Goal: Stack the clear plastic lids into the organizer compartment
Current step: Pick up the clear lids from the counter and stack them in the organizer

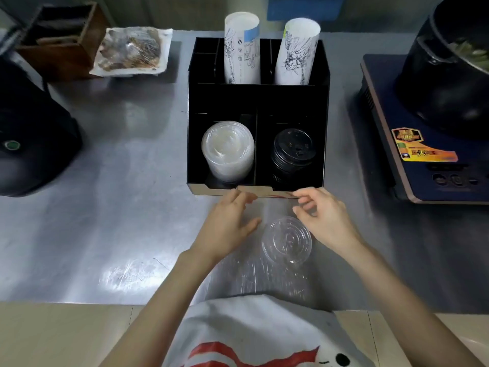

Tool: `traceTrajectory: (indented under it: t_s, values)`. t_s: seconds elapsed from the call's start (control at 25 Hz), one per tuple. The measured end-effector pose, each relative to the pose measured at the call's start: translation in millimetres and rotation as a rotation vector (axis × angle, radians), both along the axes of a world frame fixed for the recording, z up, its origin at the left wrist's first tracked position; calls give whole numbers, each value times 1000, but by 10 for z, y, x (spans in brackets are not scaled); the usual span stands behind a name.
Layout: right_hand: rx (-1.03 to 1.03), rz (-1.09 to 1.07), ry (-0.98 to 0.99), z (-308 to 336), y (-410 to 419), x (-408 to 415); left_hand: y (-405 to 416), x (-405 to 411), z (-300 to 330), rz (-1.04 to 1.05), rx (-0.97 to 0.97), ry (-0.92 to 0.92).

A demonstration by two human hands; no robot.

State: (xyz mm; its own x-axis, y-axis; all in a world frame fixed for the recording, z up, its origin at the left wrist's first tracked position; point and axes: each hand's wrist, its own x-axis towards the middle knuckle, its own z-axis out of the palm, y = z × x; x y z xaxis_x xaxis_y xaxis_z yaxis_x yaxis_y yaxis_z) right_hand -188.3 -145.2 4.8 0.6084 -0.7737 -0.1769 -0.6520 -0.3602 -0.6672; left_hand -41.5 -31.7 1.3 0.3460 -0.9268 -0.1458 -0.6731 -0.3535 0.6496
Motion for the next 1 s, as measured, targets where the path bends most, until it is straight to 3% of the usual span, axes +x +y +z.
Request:
traceTrajectory:
  t_s: [0.24,0.56,0.84,1.0]
  values:
    - [158,154,286,-118,65,-222,-3,-243,-230,-103,200,-104]
    - [62,304,424,-256,209,-269,30,-352,-402,-217,278,-189]
    - [46,240,396,-268,222,-255,33,-364,-438,-220,222,-197]
    - [65,123,258,-275,244,-226,57,-367,-445,-201,190,-175]
